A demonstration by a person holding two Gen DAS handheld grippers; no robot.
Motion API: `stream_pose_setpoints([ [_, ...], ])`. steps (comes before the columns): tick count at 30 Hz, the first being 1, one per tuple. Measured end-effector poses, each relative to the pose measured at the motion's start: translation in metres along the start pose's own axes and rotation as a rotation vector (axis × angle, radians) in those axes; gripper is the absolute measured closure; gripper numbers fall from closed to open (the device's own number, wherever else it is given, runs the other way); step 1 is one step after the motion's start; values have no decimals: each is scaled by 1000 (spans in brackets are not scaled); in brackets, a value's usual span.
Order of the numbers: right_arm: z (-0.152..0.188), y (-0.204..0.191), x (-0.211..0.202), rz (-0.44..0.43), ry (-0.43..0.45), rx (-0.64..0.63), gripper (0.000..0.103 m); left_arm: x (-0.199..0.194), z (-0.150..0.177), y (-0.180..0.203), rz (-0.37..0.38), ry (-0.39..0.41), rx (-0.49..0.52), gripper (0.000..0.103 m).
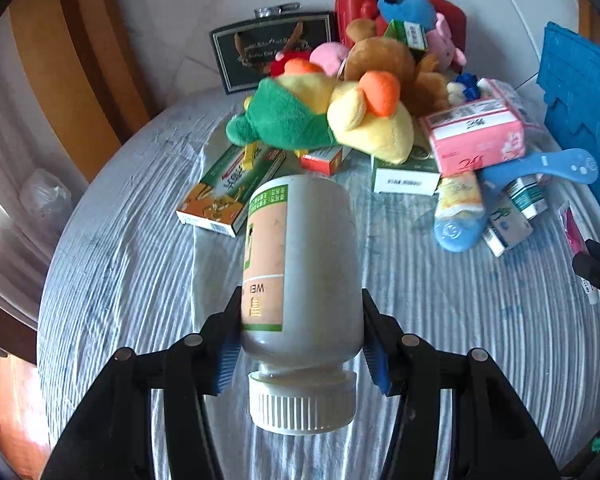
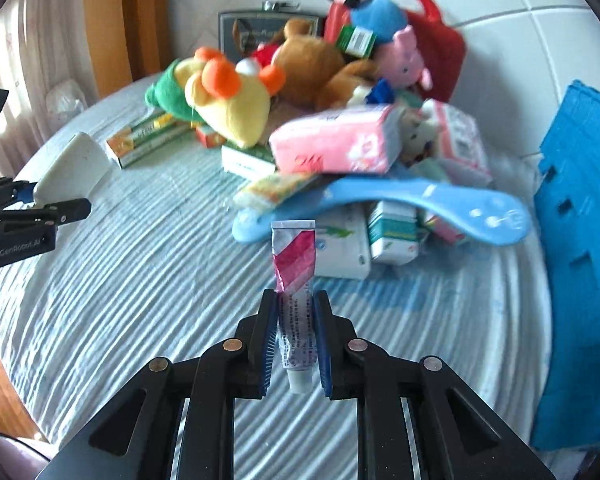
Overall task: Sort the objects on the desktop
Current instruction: 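Grasp the white pill bottle with the left tool while the right tool grasps the pink ointment tube, then carry the pill bottle and ointment tube in both tools over the blue crate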
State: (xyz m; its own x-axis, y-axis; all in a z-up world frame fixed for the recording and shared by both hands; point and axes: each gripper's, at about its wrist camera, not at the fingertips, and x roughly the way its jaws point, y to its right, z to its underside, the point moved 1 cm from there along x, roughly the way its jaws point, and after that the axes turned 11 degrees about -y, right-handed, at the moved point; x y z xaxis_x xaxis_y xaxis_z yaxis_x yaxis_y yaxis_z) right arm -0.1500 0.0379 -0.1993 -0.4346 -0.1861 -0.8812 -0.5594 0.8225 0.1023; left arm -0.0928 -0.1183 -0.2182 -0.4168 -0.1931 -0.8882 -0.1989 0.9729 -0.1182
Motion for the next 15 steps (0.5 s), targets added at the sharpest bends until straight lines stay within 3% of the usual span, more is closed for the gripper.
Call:
stream_pose_setpoints([
  [3, 2, 6, -27, 37, 80, 18, 85, 1, -24, -17, 13, 67, 21, 51],
  [15, 21, 94, -186, 225, 450, 140, 85, -92, -49, 68, 126, 309, 136, 51],
])
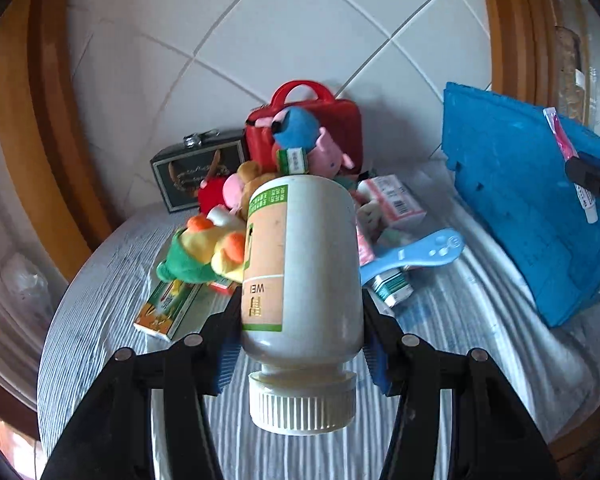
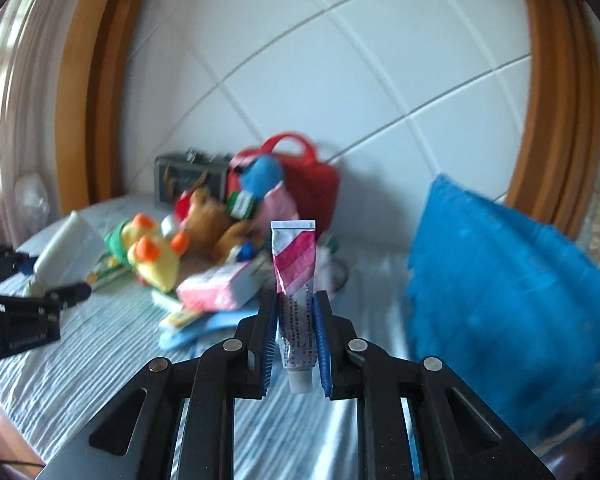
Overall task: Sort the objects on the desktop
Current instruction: 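Carry the pill bottle and ointment tube in both tools over the blue crate, then open both tools to drop the bottle and tube into the crate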
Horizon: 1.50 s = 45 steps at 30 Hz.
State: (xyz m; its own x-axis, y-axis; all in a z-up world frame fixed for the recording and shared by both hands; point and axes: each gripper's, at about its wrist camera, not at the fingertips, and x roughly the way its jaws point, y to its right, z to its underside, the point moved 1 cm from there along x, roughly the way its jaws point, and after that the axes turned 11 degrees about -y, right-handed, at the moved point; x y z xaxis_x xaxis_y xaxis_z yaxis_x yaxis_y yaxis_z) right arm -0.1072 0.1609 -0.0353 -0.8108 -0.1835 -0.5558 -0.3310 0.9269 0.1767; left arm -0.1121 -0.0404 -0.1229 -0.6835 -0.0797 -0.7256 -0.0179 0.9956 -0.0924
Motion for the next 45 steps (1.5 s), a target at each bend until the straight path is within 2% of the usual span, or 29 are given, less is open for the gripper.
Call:
stream_pose_setpoints([
  [4, -9, 50, -31, 72, 92, 52, 85, -22, -31, 44, 61, 93, 35, 51],
  [9, -4, 124, -56, 187, 160, 143, 85, -44, -71, 106, 135, 193, 83, 51],
  [13, 7, 180, -59, 289, 160, 190, 85, -63, -103, 165, 200, 273, 132, 51],
  [18, 22, 245, -58, 381, 141, 236, 85, -74, -135, 246, 290, 312, 200, 51],
  [23, 38, 295, -52, 450, 102, 253, 85, -73, -154, 319, 361, 264, 255, 51],
  [29, 56, 337, -33, 480, 22, 291, 85, -65, -162, 372, 386, 183, 291, 51],
  [33, 66, 355, -19, 473, -49, 311, 85, -47, -165, 394, 381, 102, 307, 51],
  [37, 72, 363, -14, 460, -81, 306, 85, -34, -164, 408, 390, 27, 325, 51],
  [38, 74, 365, -12, 460, -86, 305, 85, -34, -164, 409, 411, 26, 326, 51],
  [42, 78, 370, -5, 449, -101, 312, 85, -39, -162, 423, 395, 48, 372, 51],
  [45, 79, 370, -4, 452, -95, 310, 85, -37, -164, 428, 395, 33, 384, 51],
])
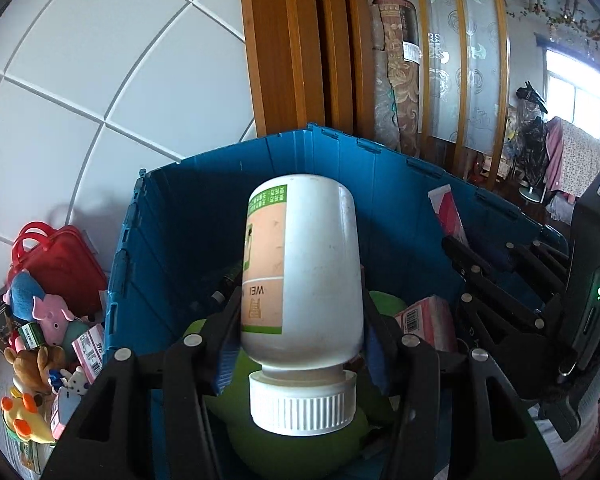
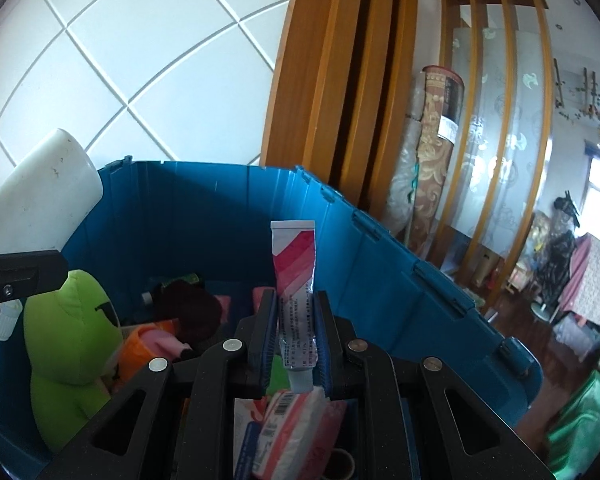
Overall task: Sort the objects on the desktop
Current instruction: 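Open both tools to drop the bottle and tube into the crate, then move both tools back from the crate to the pile on the table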
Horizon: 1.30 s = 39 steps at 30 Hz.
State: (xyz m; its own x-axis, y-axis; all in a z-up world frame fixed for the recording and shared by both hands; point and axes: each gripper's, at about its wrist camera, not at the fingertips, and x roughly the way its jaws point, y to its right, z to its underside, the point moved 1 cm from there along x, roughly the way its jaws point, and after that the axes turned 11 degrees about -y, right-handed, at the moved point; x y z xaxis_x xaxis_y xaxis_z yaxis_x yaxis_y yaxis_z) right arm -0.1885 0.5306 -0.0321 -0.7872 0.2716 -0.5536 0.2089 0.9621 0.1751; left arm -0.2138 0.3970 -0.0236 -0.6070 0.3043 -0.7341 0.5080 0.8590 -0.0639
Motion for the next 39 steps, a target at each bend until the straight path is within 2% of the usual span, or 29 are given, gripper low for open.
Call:
stream_pose_setpoints([
  [2, -2, 1, 1, 1, 1, 1, 85, 0, -1, 1, 6, -11, 0, 51],
  [7, -2, 2, -1, -7, 4, 18, 76, -2, 0, 1, 15, 0, -11, 32],
  [10, -2, 0, -7, -1, 26, 19, 53, 7, 2, 3, 30, -26, -14, 25],
  [12, -2, -2, -13, 15, 55, 6, 22, 5, 2, 4, 7, -9, -14, 24],
  [14, 0, -5, -17, 46, 77, -14, 12, 5, 3, 6, -2, -4, -6, 24],
  [20, -3, -5, -17, 50, 88, 2, 8, 4, 3, 1, 12, 11, -23, 24],
  [24, 2, -11, -23, 106, 165, -13, 0, 0, 7, -3, 1, 38, -43, 24],
  [27, 2, -16, -23, 148, 186, -31, 1, -6, 11, -9, -17, 47, -64, 24],
  [35, -1, -12, -24, 138, 184, 5, 0, -43, 33, -41, -72, 125, -155, 23],
  [39, -3, -14, -22, 124, 126, 5, 0, -71, 50, -67, -126, 192, -212, 9],
])
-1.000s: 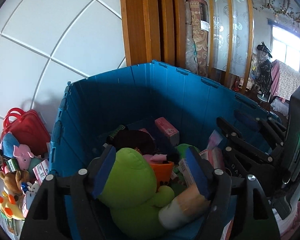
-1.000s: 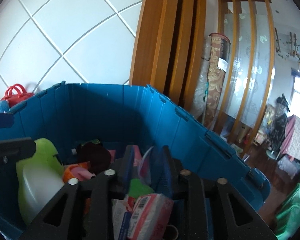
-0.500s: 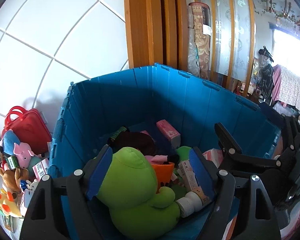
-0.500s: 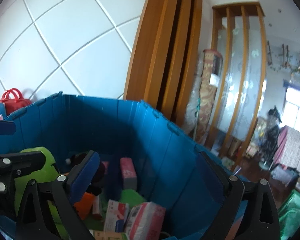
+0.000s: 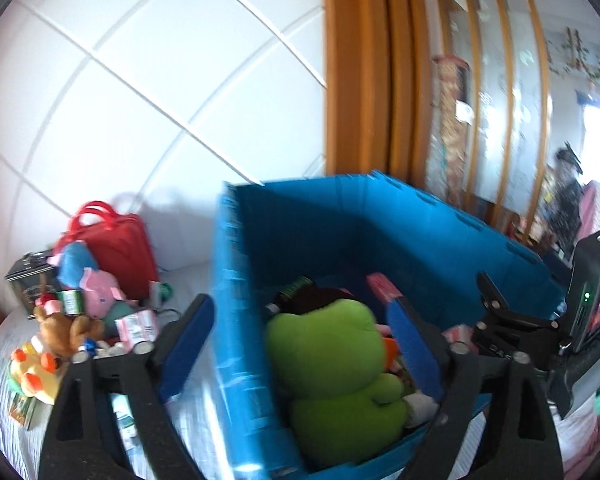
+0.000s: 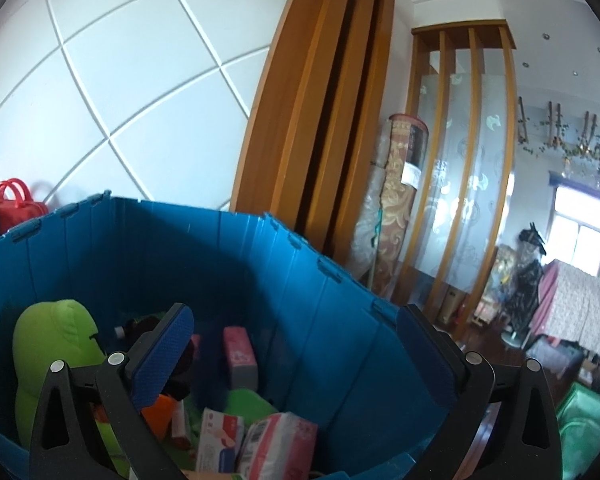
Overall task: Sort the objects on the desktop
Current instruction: 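Move both tools back from the crate to the pile on the table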
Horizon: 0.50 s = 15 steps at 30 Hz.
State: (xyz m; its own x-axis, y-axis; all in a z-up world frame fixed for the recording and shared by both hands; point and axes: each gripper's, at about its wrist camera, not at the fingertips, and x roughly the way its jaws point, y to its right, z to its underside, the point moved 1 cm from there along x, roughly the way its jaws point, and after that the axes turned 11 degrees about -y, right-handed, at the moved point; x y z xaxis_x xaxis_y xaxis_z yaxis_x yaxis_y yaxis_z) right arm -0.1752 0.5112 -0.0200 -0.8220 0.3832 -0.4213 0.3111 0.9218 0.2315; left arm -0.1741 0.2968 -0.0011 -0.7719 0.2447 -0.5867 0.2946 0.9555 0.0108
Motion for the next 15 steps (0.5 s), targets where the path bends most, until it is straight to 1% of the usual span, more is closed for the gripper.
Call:
stream_pose_setpoints([
  [1, 0, -3, 0, -40, -24, 0, 0, -6, 2, -9, -17, 18, -14, 8],
  [3, 0, -9, -7, -109, -28, 17, 0, -17, 8, -30, -62, 40, -44, 6],
  [5, -2, -20, -25, -154, 15, 23, 0, -26, 14, -49, -97, 51, -71, 6],
  [9, -15, -55, -63, -233, 113, -13, 0, -38, 30, -100, -162, 41, -142, 6],
  [11, -20, -72, -79, -274, 135, -33, 0, -42, 41, -128, -200, 28, -176, 6],
  [15, -26, -120, -114, -358, 165, -81, 0, -52, 66, -190, -271, -10, -244, 6],
])
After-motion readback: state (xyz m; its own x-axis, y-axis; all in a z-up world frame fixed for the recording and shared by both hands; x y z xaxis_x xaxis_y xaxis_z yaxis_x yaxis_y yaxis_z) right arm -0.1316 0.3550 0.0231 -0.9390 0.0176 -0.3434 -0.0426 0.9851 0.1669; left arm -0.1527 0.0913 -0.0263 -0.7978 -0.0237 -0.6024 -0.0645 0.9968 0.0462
